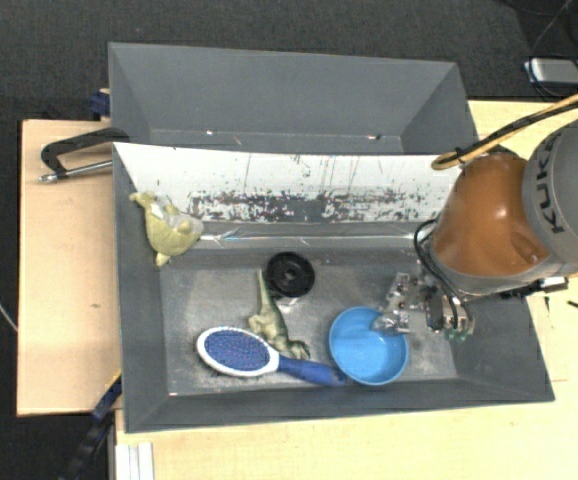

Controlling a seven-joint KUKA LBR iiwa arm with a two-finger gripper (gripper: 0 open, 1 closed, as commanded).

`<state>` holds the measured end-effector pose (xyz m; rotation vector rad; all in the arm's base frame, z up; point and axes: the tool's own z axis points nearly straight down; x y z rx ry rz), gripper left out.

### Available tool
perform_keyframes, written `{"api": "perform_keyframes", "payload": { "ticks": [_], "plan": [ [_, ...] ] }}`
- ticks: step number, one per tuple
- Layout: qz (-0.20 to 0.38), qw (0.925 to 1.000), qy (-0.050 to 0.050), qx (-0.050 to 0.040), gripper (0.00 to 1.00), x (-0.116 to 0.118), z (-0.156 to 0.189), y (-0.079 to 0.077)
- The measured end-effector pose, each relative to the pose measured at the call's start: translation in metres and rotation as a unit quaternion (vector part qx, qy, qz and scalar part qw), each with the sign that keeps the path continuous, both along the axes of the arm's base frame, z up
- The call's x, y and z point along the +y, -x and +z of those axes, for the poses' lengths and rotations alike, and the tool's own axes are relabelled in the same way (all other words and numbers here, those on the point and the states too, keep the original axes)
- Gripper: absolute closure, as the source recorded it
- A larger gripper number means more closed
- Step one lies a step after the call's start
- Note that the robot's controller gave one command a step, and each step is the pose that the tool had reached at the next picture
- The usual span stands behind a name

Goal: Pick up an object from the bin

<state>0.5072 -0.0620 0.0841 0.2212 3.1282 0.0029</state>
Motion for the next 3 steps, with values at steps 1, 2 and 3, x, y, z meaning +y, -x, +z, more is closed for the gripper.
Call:
{"api": "perform_keyframes", "payload": {
  "ticks": [1,2,3],
  "plan": [
    [0.000,1.0000,0.002,-0.0050,1.00,-0.021,0.089,-0.029],
    [0.006,1.0000,0.002,-0.0052,1.00,-0.023,0.191,-0.036],
    [-0.007,1.0000,0.000,0.0051,1.00,-0.025,0.119,-0.032]
  ]
}}
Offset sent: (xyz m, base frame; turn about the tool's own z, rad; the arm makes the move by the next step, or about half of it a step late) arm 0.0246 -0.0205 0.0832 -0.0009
